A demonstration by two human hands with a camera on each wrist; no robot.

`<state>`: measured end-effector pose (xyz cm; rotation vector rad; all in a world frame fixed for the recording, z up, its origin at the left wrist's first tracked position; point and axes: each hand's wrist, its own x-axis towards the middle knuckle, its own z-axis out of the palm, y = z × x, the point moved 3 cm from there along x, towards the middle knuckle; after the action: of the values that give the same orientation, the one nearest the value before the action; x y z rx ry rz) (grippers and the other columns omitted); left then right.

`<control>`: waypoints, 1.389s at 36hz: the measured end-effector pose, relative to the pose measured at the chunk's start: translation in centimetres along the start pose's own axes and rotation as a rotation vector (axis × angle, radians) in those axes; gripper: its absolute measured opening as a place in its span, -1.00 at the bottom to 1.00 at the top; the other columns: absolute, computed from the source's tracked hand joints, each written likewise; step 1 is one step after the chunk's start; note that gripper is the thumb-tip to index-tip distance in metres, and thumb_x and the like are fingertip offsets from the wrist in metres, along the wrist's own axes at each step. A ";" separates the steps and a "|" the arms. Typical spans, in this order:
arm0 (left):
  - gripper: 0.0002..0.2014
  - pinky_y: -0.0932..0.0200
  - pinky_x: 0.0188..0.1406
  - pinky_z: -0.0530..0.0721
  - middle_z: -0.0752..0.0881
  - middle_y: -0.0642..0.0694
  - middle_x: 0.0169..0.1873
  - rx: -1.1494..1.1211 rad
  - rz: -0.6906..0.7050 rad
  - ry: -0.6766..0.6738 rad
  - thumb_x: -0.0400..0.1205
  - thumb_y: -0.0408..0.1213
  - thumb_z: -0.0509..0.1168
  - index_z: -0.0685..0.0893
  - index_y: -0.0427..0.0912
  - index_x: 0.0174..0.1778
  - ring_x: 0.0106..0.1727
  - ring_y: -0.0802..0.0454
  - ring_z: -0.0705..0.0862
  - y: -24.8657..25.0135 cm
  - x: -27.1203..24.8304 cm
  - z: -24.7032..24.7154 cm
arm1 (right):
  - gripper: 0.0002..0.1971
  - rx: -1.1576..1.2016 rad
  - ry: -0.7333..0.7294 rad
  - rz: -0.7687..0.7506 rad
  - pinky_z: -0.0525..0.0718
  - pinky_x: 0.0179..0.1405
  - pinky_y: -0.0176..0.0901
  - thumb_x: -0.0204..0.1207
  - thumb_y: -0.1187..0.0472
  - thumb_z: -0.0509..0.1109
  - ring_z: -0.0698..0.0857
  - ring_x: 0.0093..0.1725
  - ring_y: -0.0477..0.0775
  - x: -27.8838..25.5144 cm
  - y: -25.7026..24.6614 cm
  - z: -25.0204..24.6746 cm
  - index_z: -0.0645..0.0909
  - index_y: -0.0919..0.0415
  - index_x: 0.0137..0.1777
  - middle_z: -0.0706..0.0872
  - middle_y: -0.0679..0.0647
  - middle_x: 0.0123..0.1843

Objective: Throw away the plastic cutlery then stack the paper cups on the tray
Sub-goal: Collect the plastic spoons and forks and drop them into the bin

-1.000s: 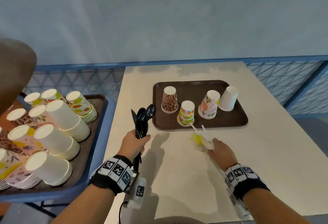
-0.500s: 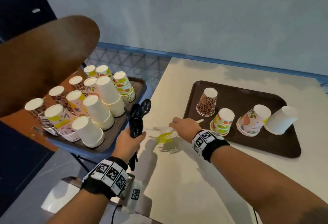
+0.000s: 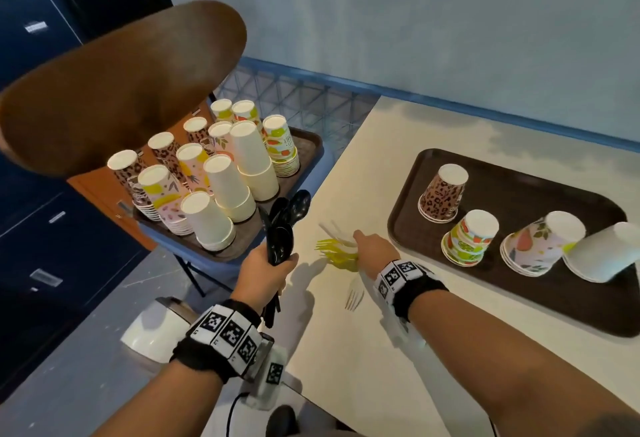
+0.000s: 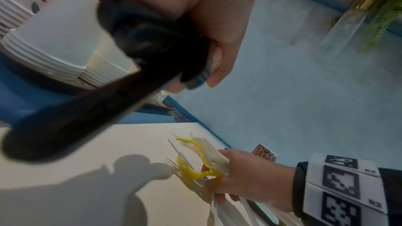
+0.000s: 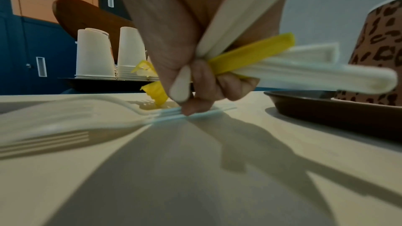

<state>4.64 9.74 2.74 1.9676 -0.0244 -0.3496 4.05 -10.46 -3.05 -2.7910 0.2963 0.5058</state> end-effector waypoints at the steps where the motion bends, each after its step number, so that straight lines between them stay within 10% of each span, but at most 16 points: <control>1: -0.75 0.20 -0.57 0.41 0.44 -0.05 -0.69 -0.003 -0.002 0.000 0.54 -0.38 0.35 0.42 -0.13 -0.37 -0.73 0.13 0.39 0.0 0.0 0.1 | -0.67 0.003 0.000 0.012 0.58 0.09 0.07 0.55 0.29 0.18 0.62 0.21 0.38 -0.1 0.2 -0.1 0.36 0.31 0.31 0.60 0.36 0.23; 19: -0.72 0.17 -0.54 0.41 0.41 0.01 -0.81 -0.122 -0.032 0.007 0.56 -0.35 0.34 0.39 -0.20 -0.40 -0.75 0.13 0.37 -0.3 0.2 2.1 | -0.67 -0.060 -0.073 -0.183 0.55 0.09 0.09 0.47 0.19 0.33 0.60 0.20 0.32 -2.2 2.5 -0.3 0.51 0.31 0.19 0.51 0.28 0.25; 28: -0.69 0.14 -0.46 0.43 0.43 0.02 -0.77 -0.223 -0.013 0.030 0.57 -0.23 0.36 0.41 -0.20 -0.41 -0.68 0.08 0.39 -1.8 0.0 -1.7 | -0.85 0.531 0.045 -0.160 0.32 -0.22 -0.21 0.54 0.20 0.33 0.65 0.02 0.10 -2.1 -0.8 -1.4 0.61 0.21 0.05 0.74 0.22 0.02; 33: -0.66 0.14 -0.51 0.39 0.44 0.01 -0.74 -0.347 0.020 -0.029 0.56 -0.22 0.34 0.41 -0.23 -0.46 -0.68 0.06 0.39 -2.3 -0.4 -6.1 | -0.70 0.764 0.062 -0.222 0.41 -0.32 -0.45 0.58 0.15 0.28 0.55 -0.37 -0.24 -2.8 -6.6 -2.7 0.48 -0.01 -0.41 0.58 -0.15 -0.39; 37: -0.66 0.11 -0.50 0.43 0.46 0.00 -0.66 -0.465 0.046 -0.026 0.43 -0.11 0.47 0.49 -0.24 -0.39 -0.67 0.06 0.43 -3.3 -0.4 -11.4 | -0.79 0.984 0.067 -0.297 0.47 -0.17 -0.26 0.59 0.10 0.25 0.56 -0.28 -0.15 -3.6 -12.9 -3.2 0.51 -0.02 -0.30 0.58 -0.11 -0.33; 41: -0.44 0.17 -0.60 0.58 0.54 -0.06 -0.62 -0.582 0.058 0.062 0.11 0.16 0.58 0.54 -0.23 -0.38 -0.62 0.02 0.50 -5.4 -0.4 -18.3 | -0.92 1.183 0.006 -0.378 0.59 -0.05 -0.47 0.55 0.07 0.27 0.68 -0.18 -0.37 -4.1 -20.9 -2.8 0.60 -0.08 -0.05 0.70 -0.19 -0.17; 45: -0.76 0.26 -0.56 0.62 0.59 -0.20 -0.46 -0.606 0.036 0.221 0.53 -0.20 0.38 0.57 -0.32 -0.28 -0.54 0.05 0.60 -9.5 -0.3 -25.4 | -0.80 1.139 -0.119 -0.496 0.61 0.07 -0.22 0.52 -0.07 0.28 0.71 -0.07 -0.14 -3.9 -29.2 -0.9 0.69 -0.10 -0.23 0.75 -0.12 -0.25; 50: -0.60 0.18 -0.59 0.46 0.47 -0.03 -0.72 -0.591 -0.140 0.296 0.38 0.02 0.49 0.47 -0.15 -0.52 -0.69 0.03 0.44 -17.9 -0.2 -32.0 | -0.87 1.114 -0.326 -0.483 0.64 -0.29 -0.31 0.59 0.25 0.24 0.65 -0.45 -0.11 -1.4 -37.0 4.0 0.52 0.21 -0.18 0.69 0.00 -0.44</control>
<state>10.04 45.78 -1.44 1.4175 0.3697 -0.1286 10.72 25.71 2.90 -1.5834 -0.1487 0.4570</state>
